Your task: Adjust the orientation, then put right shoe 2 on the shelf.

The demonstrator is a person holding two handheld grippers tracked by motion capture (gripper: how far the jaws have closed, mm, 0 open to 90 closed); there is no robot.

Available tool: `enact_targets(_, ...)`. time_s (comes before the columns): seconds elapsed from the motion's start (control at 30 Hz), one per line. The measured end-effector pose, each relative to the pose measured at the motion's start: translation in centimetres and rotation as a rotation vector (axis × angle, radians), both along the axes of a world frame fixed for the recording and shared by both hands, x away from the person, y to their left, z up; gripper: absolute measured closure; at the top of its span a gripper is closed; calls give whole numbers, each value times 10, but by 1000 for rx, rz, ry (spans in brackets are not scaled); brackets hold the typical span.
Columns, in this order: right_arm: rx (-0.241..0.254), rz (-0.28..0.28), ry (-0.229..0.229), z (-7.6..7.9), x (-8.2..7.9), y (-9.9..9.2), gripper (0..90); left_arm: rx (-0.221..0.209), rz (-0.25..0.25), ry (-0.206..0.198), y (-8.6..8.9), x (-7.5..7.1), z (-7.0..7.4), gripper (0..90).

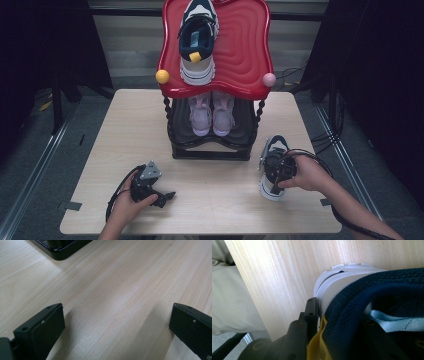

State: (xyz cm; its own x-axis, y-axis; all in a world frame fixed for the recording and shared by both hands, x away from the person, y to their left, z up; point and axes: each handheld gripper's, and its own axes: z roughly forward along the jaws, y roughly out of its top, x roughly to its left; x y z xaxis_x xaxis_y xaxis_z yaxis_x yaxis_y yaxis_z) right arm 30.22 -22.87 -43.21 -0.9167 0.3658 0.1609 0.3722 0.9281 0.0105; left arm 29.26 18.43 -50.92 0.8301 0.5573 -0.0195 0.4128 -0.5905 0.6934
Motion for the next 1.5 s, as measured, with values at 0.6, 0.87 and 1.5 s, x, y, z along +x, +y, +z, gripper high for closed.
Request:
enact_targets(0.6,-22,14,-22,16,-8,2,747,0,0,-1,0,0,0,0)
enact_targets(0.87,-26,45,-47,34,-6,2,747,-6,7,-5,0,0,0,0)
enact_targets(1.5,-22,76,-67,94,-8,0,747,-4,3,0,0,0,0,0)
